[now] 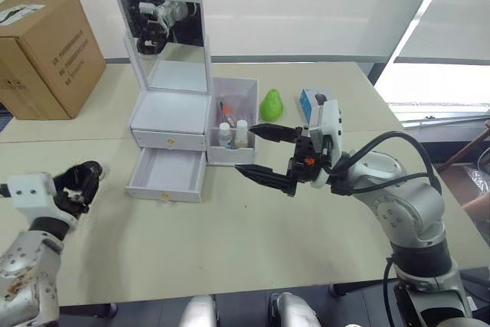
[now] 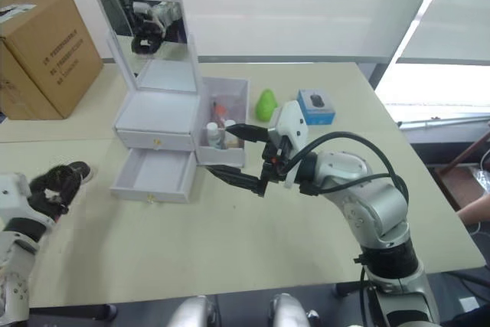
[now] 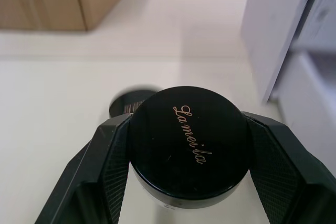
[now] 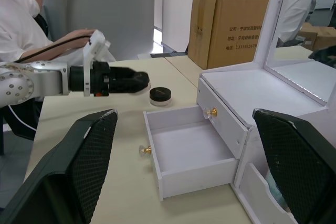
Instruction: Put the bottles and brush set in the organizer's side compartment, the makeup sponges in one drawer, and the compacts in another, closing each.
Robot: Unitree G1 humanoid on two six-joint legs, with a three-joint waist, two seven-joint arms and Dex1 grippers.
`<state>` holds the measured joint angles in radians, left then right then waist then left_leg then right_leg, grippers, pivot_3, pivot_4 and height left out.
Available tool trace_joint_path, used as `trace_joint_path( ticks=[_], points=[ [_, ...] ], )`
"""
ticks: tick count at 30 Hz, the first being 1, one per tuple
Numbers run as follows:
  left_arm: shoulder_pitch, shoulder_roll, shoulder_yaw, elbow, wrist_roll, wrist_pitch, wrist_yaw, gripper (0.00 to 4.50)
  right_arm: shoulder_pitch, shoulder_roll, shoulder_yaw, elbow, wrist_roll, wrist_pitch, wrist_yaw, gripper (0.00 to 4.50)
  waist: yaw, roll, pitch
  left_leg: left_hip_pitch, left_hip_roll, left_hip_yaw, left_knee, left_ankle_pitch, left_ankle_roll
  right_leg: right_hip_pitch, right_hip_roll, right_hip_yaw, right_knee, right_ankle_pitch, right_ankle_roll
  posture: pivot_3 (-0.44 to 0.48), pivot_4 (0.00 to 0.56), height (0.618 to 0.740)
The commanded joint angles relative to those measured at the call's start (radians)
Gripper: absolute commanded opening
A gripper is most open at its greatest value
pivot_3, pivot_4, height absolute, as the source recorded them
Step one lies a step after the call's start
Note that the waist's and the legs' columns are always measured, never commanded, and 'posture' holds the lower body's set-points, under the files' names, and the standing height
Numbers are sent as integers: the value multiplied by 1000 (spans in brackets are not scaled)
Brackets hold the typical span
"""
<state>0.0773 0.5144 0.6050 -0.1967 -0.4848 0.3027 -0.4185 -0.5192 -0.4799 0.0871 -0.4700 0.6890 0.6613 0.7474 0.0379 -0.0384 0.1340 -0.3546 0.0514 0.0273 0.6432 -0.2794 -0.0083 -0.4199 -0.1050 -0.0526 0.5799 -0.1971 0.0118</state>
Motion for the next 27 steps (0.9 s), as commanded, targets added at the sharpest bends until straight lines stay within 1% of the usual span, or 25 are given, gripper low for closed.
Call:
trace_joint_path(
  ticks=[1, 4, 7, 11, 16, 20, 27],
  points=[
    [-41, 82, -74, -42, -77, 14, -189, 2894, 12, 1, -3, -36, -1, -1, -14, 4500, 1, 0, 0, 0, 0, 0, 0, 0, 0, 0, 0, 0, 0, 0, 0, 0, 150, 740],
    [-88, 148, -161, 14, -65, 27, -294, 2894, 24, 6, 2, -46, -7, -2, -32, 4500, 0, 1, 1, 0, 0, 1, 0, 0, 0, 0, 0, 1, 0, 0, 0, 0, 150, 740],
    [-149, 172, -211, 67, -62, 38, -342, 2894, 38, 8, 3, -62, -9, -1, -54, 4500, -4, 1, 1, 0, -1, 0, 0, 0, 0, 2, 2, 3, 0, 0, 0, 0, 150, 740],
    [-189, 185, -258, 110, -36, 53, -362, 2894, 59, 7, 0, -91, -8, 6, -83, 4500, -14, 1, 0, 1, 0, -4, 0, 1, 1, 2, 11, 10, 0, 0, 0, 0, 150, 740],
    [-213, 191, -305, 135, 1, 64, -363, 2894, 80, -1, -14, -120, -2, 18, -114, 4500, -23, 1, 0, 2, 0, -6, 0, 1, 1, 2, 13, 12, 0, 0, 0, 0, 150, 740],
    [-230, 204, -319, 178, 42, 63, -349, 2894, 87, -4, -21, -134, 2, 26, -129, 4500, -24, 1, 0, 2, 0, -6, 0, 1, 1, 2, 13, 12, 0, 0, 0, 0, 150, 740],
    [-224, 209, -315, 176, 53, 75, -352, 2894, 92, -7, -24, -142, 8, 32, -141, 4500, -23, 1, 0, 1, 0, -6, 0, 1, 1, 1, 13, 12, 0, 0, 0, 0, 150, 740]
  ],
)
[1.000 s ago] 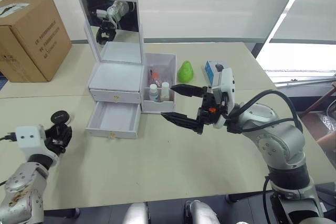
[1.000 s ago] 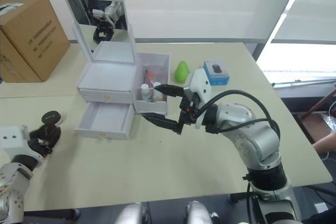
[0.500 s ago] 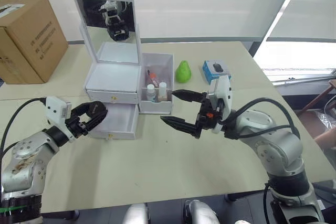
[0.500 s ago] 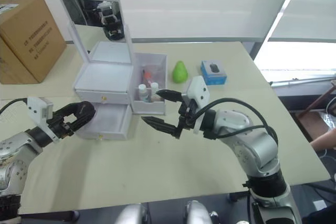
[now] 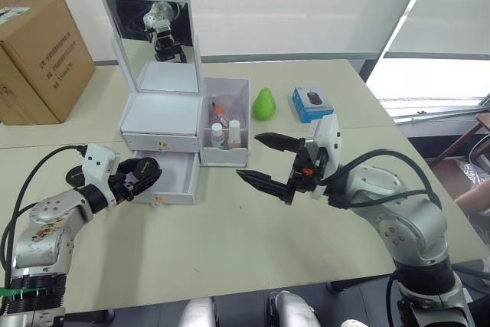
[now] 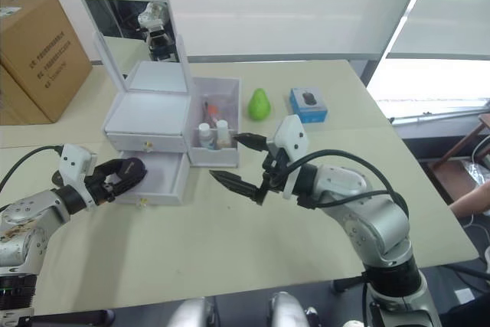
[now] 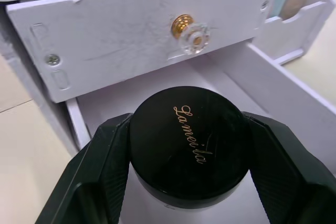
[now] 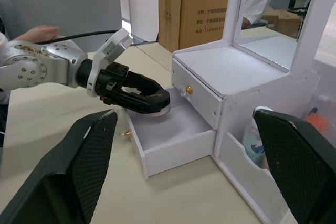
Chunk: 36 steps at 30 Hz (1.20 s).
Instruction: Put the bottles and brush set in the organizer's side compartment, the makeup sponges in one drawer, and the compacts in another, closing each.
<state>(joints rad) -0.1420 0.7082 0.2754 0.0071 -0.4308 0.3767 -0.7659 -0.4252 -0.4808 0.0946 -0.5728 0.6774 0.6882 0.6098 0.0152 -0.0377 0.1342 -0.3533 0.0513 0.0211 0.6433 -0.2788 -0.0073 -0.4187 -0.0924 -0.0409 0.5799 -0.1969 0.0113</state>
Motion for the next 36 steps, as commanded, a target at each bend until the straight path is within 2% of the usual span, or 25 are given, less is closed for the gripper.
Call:
trace_joint_path(
  ticks=[1, 10, 12, 15, 23, 26, 29, 34, 36],
  points=[
    [0, 18, 15, -30, 0, 3, -7, 2894, -2, -7, -31, -40, 20, 5, -6, 4500, 0, 0, 0, 0, 0, 0, 0, 0, 0, 0, 0, 0, 0, 0, 0, 0, 150, 740],
    [20, 25, 18, -52, 4, 8, -11, 2894, -4, -11, -29, -36, 25, 2, -11, 4500, -1, 0, 0, 0, 0, 0, 0, 0, 0, 0, 0, 0, 0, 0, 0, 0, 150, 740],
    [15, 21, 24, -52, 0, 6, -6, 3634, -5, -11, -28, -34, 23, 0, -10, 4500, 0, 0, 0, 0, 0, 0, 0, 0, 0, 0, 0, 0, 0, 0, 0, 0, 150, 740],
    [11, 18, 31, -60, -14, 11, -7, 4483, -6, -12, -27, -32, 21, 0, -9, 4500, -1, 0, 0, 0, 0, 0, 0, 0, 0, 0, 0, 0, 0, 0, 0, 0, 150, 740],
    [8, 1, 93, -127, -99, 47, 0, 4483, -8, -13, -25, -27, 18, -3, -7, 4500, -1, 0, 0, 0, 0, 0, 0, 0, 0, 0, 0, 0, 0, 0, 0, 0, 150, 740],
    [15, 16, 172, -126, -155, 65, -5, 4483, -5, -16, -29, -26, 16, -6, -3, 4500, -2, 0, 0, 0, 0, 0, 0, 0, 0, 0, 0, 0, 0, 0, 0, 0, 150, 740],
    [66, 72, 283, -76, -181, 82, -36, 4483, 13, -42, -68, -11, 15, -20, 12, 4500, -4, 0, 0, 1, 0, -1, 0, 0, 0, 0, 1, 0, 0, 0, 0, 0, 150, 740],
    [223, 192, 450, 94, -109, -7, -123, 4483, 126, -142, -218, 29, 10, -83, 88, 4500, -3, 0, 0, 2, 0, 0, 0, 0, 0, -1, 1, 0, 0, 0, -1, 0, 150, 740],
    [313, 229, 519, 175, -69, -69, -167, 4483, 211, -192, -298, 81, -21, -145, 142, 4500, 1, 0, 0, 2, 0, 0, 0, 0, 0, -4, 0, 0, -1, -1, -1, 0, 150, 740]
  ],
)
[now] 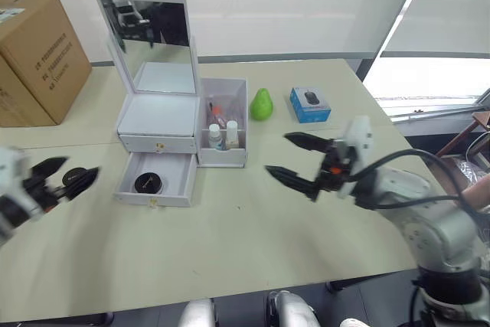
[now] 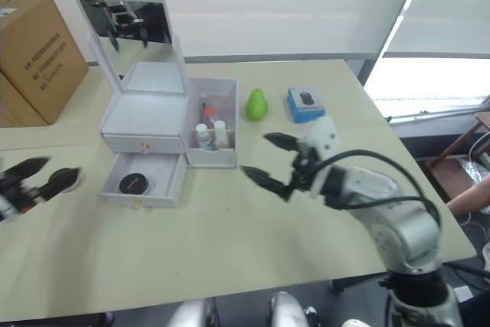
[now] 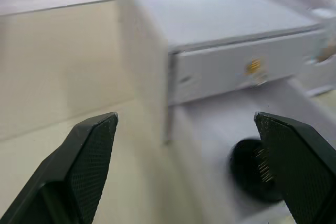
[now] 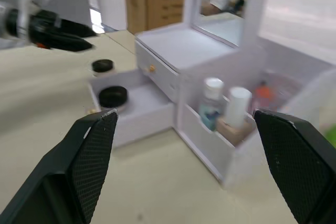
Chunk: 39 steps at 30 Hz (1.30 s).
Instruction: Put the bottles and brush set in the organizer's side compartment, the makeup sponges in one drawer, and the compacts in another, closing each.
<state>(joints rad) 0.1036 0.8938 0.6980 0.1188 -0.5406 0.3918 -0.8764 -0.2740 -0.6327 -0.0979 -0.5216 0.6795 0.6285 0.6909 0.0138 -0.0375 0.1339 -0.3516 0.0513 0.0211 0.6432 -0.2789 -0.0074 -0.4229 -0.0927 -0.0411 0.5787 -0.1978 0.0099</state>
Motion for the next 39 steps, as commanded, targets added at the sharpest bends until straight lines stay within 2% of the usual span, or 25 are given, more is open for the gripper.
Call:
trace_joint_path(
  ticks=[1, 4, 9, 17, 23, 25, 26, 28, 29, 30, 31, 32, 34, 35, 39],
  points=[
    [108, 56, 130, 108, 57, -114, -73, 4483, 107, -68, -140, 64, -49, -119, 88, 4500, 4, -1, 0, 0, 0, 0, 0, 0, 0, 0, -1, 0, -1, 0, 0, 0, 150, 740],
    [190, 71, 184, 190, 93, -189, -93, 4483, 204, -110, -212, 146, -71, -161, 133, 4500, 11, -1, 0, 0, 0, 4, 0, -1, -1, 0, -4, -1, -1, -1, 0, 0, 150, 740],
    [201, 50, 224, 186, 74, -214, -70, 4483, 261, -120, -244, 227, -90, -152, 130, 4500, 24, 0, 1, -2, 2, 6, -1, -5, -9, -1, -6, -3, -1, -1, 0, 0, 150, 740],
    [212, 10, 245, 125, 54, -201, -40, 4483, 220, -120, -243, 270, -95, -146, 110, 4500, 21, 1, 1, -1, 2, 7, -1, -4, -7, 0, -5, -3, -1, -1, 1, 0, 150, 740],
    [205, 5, 241, 126, 52, -203, -38, 4483, 157, -127, -176, 243, -135, -176, 133, 4500, 20, 1, 1, -1, 2, 7, -1, -3, -6, 0, -4, -2, -1, -1, 1, 0, 150, 740],
    [208, -11, 239, 95, 48, -195, -25, 4483, 111, -117, -143, 213, -125, -152, 129, 4500, 8, 5, 5, -6, -2, -4, -1, -1, -2, 12, -9, -10, -1, -1, 1, 0, 150, 740],
    [210, -19, 238, 81, 46, -190, -17, 4483, 88, -111, -123, 197, -122, -142, 124, 4500, -5, 8, 6, -8, -7, -19, -1, -1, -1, 23, -20, -27, -1, -3, 5, 0, 150, 740],
    [214, -35, 237, 58, 41, -178, -8, 4483, 50, -102, -88, 167, -114, -128, 123, 4500, -25, 11, 7, -11, -22, -53, -3, -1, -1, 37, -43, -63, 1, -8, 20, 0, 150, 740],
    [215, -41, 237, 58, 43, -179, -8, 4483, 33, -97, -81, 159, -99, -115, 126, 4500, -31, 11, 8, -18, -36, -73, -3, 0, -1, 39, -54, -81, 3, -10, 26, 0, 150, 740],
    [216, -47, 236, 55, 43, -177, -4, 4483, 12, -93, -77, 157, -84, -94, 120, 4500, -38, 12, 8, -21, -49, -93, -3, 1, 1, 39, -60, -88, 9, -17, 38, 0, 150, 740],
    [218, -55, 235, 47, 43, -174, 1, 4483, -7, -91, -72, 155, -77, -79, 116, 4500, -26, 14, 9, -17, -57, -105, -1, 12, -1, 31, -59, -84, 17, -23, 51, 0, 150, 740],
    [220, -66, 230, 32, 44, -170, 9, 4483, -26, -91, -67, 154, -72, -65, 115, 4500, -13, 16, 10, -17, -53, -101, -1, 18, -8, 31, -54, -78, 17, -24, 49, 0, 150, 740],
    [222, -83, 222, 7, 44, -162, 23, 4483, -47, -91, -60, 154, -70, -51, 115, 4500, 4, 16, 11, -20, -53, -98, -2, 18, -9, 29, -54, -77, 15, -23, 47, 0, 150, 740],
    [222, -96, 216, -6, 43, -158, 30, 4483, -60, -88, -53, 149, -65, -49, 121, 4500, 9, 16, 11, -21, -52, -97, -2, 14, -16, 28, -54, -77, 15, -23, 44, 0, 150, 740],
    [217, -136, 198, -43, 41, -140, 64, 4483, -101, -75, -16, 124, -39, -36, 140, 4500, 21, 16, 11, -22, -52, -97, -2, 13, -17, 27, -54, -76, 15, -27, 37, 0, 150, 740]
  ],
)
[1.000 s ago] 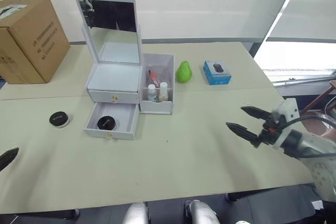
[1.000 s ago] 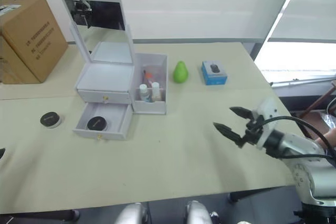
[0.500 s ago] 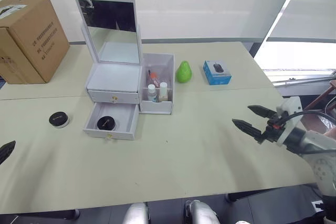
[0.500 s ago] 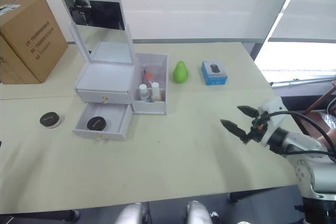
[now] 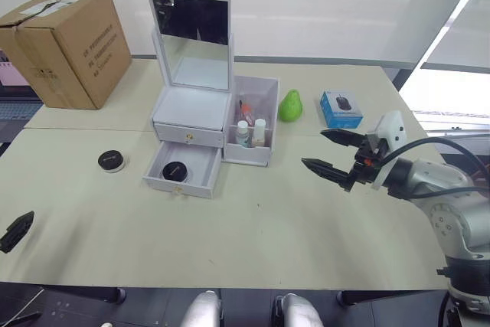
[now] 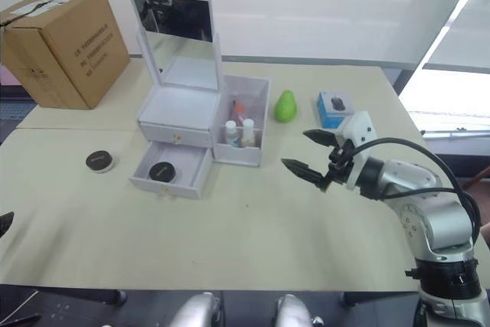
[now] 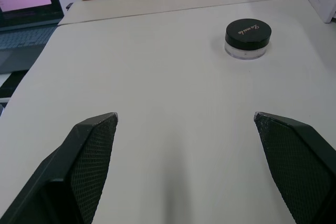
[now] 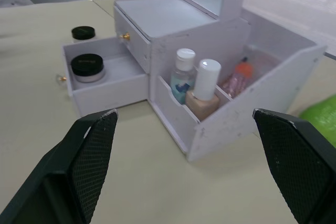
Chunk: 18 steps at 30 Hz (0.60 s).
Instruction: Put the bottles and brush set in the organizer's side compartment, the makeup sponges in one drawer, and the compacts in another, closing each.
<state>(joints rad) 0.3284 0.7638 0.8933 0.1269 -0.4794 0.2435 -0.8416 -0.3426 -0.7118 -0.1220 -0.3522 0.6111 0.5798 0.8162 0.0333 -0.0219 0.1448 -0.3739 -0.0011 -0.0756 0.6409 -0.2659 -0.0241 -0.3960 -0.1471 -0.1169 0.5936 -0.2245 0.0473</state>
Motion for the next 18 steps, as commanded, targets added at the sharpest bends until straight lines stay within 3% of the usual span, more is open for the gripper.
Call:
trace_joint_path(
  ticks=[1, 12, 18],
  points=[
    [-11, -14, -1, -57, -23, 16, 38, 4483, -39, 8, 14, -51, 34, 16, 16, 4500, 3, 0, 0, 0, 0, 0, 0, 0, 0, 0, 0, 0, 0, 0, 0, 0, 150, 740],
    [-84, -119, -137, -165, 7, 58, 199, 4483, -108, 36, 77, -124, 93, 77, 34, 4500, 4, -1, 0, 1, -1, 3, 0, 1, 2, 0, 2, 2, 1, 4, 6, 0, 150, 740],
    [-285, -130, -302, -30, 106, 25, 292, 4483, -133, 69, 111, -143, 110, 93, 27, 4500, 9, -1, 0, 1, -2, 2, 0, 5, 8, 1, 4, 4, 1, 4, 6, 0, 150, 740]
  ],
)
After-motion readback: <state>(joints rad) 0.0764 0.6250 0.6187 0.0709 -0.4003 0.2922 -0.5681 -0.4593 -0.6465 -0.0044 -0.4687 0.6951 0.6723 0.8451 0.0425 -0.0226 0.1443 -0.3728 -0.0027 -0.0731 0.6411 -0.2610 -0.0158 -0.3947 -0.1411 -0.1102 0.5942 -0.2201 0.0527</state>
